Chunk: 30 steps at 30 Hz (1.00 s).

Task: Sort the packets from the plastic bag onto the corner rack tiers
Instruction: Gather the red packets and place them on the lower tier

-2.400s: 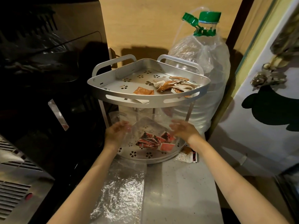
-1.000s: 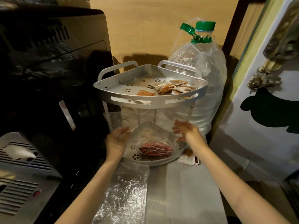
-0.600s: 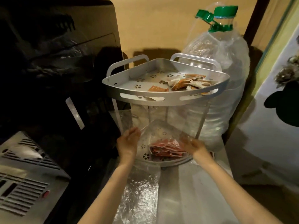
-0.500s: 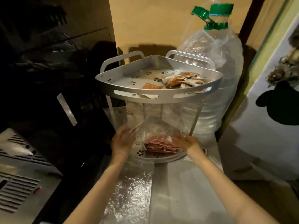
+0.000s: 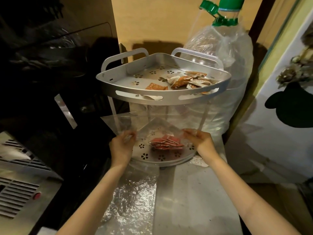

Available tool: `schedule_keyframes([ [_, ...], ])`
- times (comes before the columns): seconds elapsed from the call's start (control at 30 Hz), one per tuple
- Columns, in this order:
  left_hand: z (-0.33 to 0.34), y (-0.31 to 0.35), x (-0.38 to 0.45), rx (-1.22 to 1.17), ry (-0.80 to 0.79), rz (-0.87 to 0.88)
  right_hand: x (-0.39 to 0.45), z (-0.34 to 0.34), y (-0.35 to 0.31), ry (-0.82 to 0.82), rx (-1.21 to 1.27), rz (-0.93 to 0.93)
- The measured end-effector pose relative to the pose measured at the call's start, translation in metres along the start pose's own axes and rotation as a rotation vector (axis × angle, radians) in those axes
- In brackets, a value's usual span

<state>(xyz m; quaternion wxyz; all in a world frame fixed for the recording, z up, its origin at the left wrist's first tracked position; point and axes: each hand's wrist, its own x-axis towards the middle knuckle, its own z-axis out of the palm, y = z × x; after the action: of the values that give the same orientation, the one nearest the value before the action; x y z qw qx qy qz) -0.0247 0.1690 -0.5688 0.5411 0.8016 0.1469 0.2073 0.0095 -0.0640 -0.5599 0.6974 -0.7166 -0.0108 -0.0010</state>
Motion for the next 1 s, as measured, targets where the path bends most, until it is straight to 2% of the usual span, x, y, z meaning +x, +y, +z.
schedule_keyframes([
  [0.2,-0.005,0.015,0.0,-0.023,0.014,0.174,-0.004,-0.005,-0.016,-0.032,-0.013,-0.03],
  [0.4,-0.011,0.031,0.0,-0.038,0.102,0.188,-0.007,-0.007,-0.034,-0.002,-0.053,-0.135],
  [0.53,-0.022,0.046,-0.004,-0.15,0.119,0.22,-0.013,-0.012,-0.045,0.084,-0.067,-0.215],
  [0.63,-0.035,0.056,-0.006,-0.182,0.089,0.296,-0.025,-0.019,-0.059,0.136,-0.062,-0.299],
  [0.77,-0.05,0.075,-0.013,-0.33,0.017,0.324,-0.042,-0.029,-0.078,0.12,-0.035,-0.363],
  [0.9,-0.061,0.09,-0.024,-0.433,-0.163,0.321,-0.057,-0.041,-0.089,0.109,-0.002,-0.323],
  [1.0,-0.064,0.093,-0.034,-0.439,-0.26,0.255,-0.071,-0.052,-0.09,0.081,0.05,-0.249],
])
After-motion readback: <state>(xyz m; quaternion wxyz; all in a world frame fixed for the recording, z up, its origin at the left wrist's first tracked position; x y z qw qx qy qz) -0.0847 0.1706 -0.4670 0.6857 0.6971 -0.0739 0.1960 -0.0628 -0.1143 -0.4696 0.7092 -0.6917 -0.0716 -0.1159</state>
